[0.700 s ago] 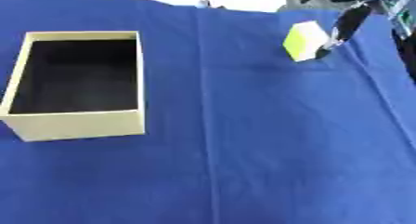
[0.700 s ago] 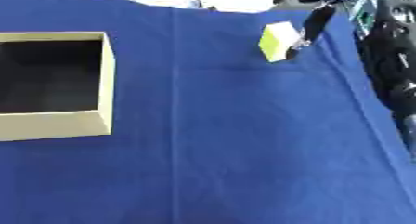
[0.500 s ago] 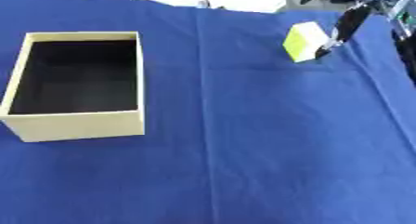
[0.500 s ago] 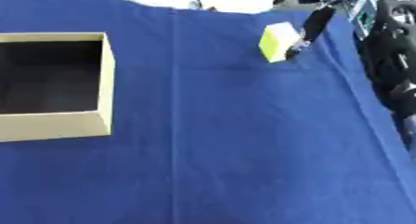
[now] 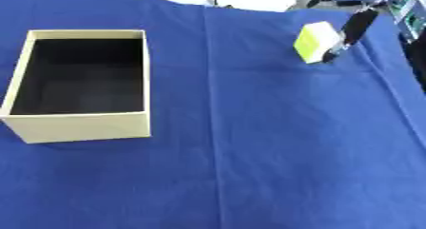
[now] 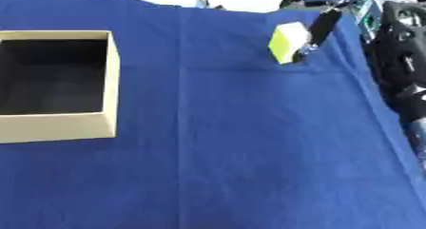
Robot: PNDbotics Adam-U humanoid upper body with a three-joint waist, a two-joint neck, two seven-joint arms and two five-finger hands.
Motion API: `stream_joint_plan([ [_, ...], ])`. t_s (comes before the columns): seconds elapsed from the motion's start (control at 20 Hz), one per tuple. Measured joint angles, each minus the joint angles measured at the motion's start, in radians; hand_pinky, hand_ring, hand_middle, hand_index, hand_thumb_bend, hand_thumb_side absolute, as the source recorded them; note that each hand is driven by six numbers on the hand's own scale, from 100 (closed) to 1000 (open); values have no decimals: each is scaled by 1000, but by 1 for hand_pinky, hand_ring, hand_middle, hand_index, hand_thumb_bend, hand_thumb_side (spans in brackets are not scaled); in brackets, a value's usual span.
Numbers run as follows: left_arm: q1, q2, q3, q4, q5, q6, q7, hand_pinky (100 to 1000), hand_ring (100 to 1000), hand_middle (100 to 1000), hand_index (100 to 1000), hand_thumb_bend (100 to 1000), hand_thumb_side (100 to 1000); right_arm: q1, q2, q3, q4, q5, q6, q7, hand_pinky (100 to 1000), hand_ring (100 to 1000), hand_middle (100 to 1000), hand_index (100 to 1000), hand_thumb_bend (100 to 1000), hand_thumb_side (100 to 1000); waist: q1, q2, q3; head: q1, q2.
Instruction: Pick up objects on the table and place them in the box.
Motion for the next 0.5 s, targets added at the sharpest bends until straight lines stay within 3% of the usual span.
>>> stream_joint_plan([
  [0.5,-6,0,0,0,-1,-3,-3,898,701,634,748,360,833,0,8,-15,24,51,22,-4,962,1000,924,997,708,421,-4,16,9,-9,-8],
])
